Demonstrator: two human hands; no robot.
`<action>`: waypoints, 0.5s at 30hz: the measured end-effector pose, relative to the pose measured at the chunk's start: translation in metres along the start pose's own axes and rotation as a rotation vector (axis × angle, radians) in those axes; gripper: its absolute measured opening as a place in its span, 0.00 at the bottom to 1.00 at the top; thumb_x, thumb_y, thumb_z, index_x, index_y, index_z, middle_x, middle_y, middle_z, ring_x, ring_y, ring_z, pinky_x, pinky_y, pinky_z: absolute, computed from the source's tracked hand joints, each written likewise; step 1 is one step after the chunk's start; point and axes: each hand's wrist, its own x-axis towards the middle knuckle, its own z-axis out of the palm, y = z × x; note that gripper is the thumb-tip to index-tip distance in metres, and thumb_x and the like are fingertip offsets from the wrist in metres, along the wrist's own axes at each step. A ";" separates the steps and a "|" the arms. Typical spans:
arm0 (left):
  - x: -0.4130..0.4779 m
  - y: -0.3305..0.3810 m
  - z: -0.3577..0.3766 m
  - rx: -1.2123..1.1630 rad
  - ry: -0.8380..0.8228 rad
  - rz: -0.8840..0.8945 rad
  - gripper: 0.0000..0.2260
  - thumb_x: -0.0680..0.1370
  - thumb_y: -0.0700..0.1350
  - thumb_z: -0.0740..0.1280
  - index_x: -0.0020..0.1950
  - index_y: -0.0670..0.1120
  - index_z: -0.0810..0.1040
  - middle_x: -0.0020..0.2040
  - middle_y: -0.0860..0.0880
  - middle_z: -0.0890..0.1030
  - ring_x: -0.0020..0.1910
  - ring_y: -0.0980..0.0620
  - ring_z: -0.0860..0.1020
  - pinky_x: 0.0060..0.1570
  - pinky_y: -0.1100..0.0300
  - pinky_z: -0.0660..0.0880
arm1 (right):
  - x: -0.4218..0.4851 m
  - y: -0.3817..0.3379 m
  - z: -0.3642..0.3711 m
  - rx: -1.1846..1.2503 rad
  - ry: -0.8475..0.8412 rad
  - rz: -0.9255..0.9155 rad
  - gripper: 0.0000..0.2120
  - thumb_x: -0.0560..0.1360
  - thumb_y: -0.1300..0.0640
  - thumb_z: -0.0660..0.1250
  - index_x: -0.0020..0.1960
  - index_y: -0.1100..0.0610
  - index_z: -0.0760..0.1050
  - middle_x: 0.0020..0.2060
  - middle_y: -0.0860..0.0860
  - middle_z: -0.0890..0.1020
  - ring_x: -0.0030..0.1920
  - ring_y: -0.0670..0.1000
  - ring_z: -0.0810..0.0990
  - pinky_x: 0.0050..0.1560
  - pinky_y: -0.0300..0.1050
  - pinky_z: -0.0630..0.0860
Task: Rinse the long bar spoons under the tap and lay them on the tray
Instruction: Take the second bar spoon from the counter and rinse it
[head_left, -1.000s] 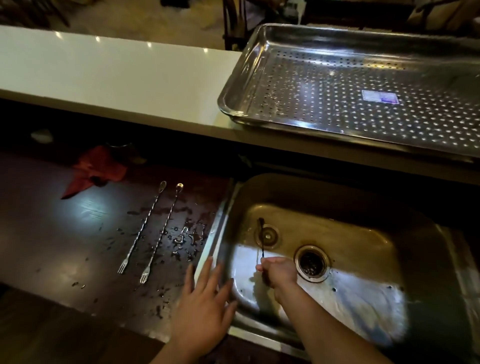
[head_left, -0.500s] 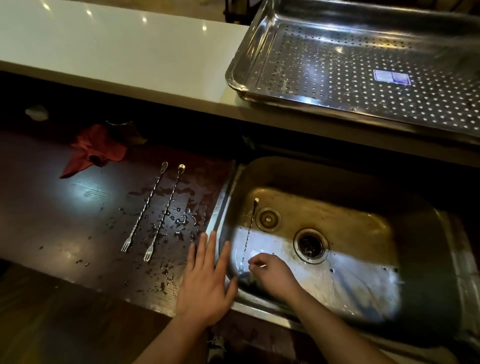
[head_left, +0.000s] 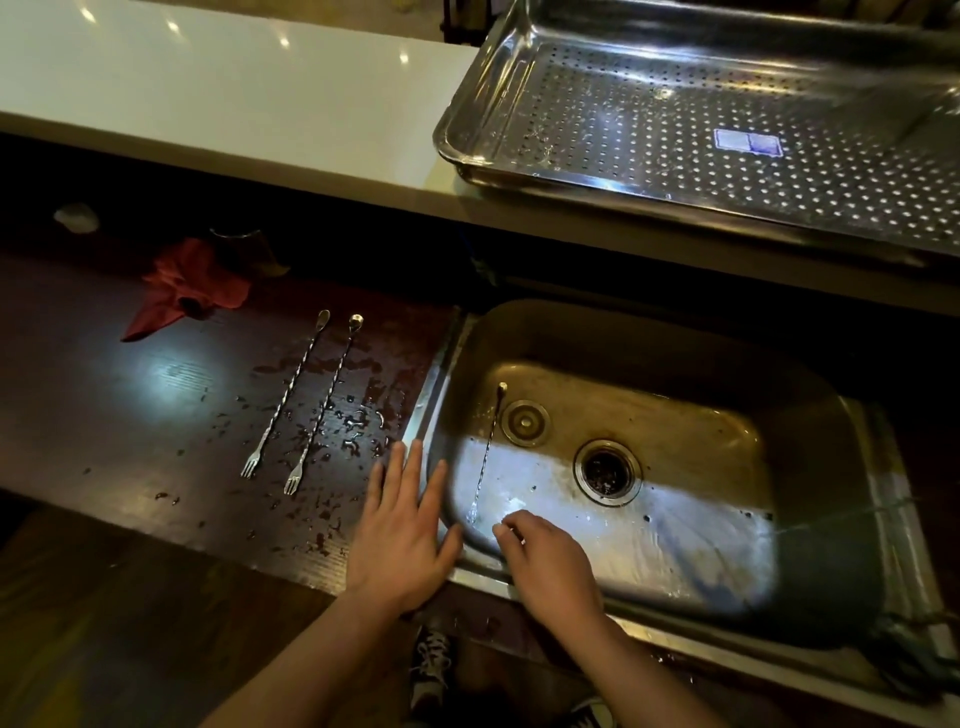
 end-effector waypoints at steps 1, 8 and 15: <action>0.000 0.000 -0.002 -0.034 -0.002 -0.003 0.32 0.78 0.63 0.51 0.78 0.50 0.53 0.80 0.42 0.47 0.78 0.45 0.39 0.75 0.43 0.48 | -0.001 0.000 0.001 -0.044 -0.019 -0.004 0.16 0.82 0.42 0.56 0.57 0.49 0.77 0.52 0.50 0.84 0.54 0.54 0.81 0.49 0.49 0.75; 0.028 -0.040 -0.035 -0.325 0.372 -0.265 0.12 0.78 0.48 0.66 0.59 0.45 0.77 0.55 0.46 0.75 0.54 0.47 0.71 0.53 0.52 0.72 | -0.001 0.001 0.004 -0.122 -0.044 -0.005 0.17 0.80 0.39 0.55 0.49 0.48 0.76 0.46 0.50 0.84 0.50 0.53 0.83 0.43 0.47 0.73; 0.080 -0.095 -0.072 -0.135 0.173 -0.551 0.09 0.77 0.40 0.61 0.54 0.38 0.76 0.52 0.39 0.75 0.52 0.39 0.73 0.47 0.47 0.73 | -0.001 -0.002 0.000 -0.101 -0.045 0.003 0.15 0.80 0.39 0.56 0.47 0.47 0.75 0.44 0.49 0.84 0.47 0.49 0.82 0.43 0.46 0.73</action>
